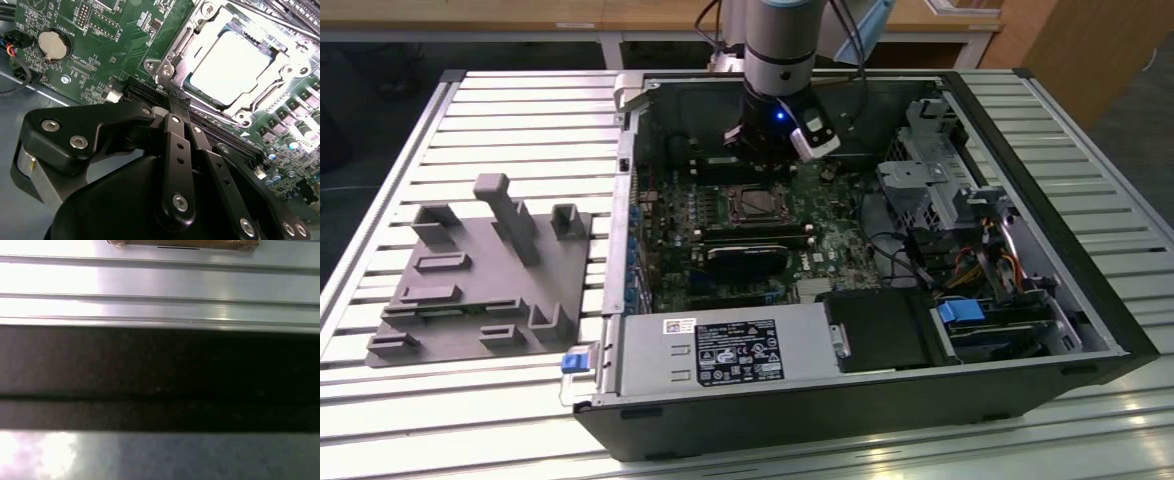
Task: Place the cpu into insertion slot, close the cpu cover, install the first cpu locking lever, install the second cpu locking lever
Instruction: 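Install the first cpu locking lever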
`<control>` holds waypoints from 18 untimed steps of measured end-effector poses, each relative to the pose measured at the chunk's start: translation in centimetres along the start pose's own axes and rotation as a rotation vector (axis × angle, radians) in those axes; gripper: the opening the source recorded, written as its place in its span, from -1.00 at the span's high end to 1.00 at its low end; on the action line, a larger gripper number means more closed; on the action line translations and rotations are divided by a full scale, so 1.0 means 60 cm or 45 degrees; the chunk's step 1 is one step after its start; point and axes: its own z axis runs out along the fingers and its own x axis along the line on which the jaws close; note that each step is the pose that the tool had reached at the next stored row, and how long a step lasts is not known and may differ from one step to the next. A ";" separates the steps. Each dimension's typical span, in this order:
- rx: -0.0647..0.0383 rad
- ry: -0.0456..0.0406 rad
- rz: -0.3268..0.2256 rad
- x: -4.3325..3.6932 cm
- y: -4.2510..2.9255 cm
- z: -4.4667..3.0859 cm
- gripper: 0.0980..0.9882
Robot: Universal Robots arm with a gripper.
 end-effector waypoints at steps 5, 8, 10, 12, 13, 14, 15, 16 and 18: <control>-0.001 0.000 0.000 0.000 0.000 -0.002 0.98; 0.008 -0.001 0.000 0.000 0.000 -0.001 0.98; 0.015 -0.002 -0.001 0.000 0.000 0.000 0.98; 0.018 -0.002 -0.001 0.000 0.000 0.001 0.98; 0.018 -0.003 -0.001 0.000 0.000 0.002 0.98; 0.019 -0.003 -0.001 0.000 0.000 0.003 0.98; 0.019 -0.003 -0.001 0.000 0.000 0.003 0.98; 0.019 -0.003 -0.001 0.000 0.000 0.003 0.98; 0.019 -0.003 -0.001 0.000 0.000 0.001 0.98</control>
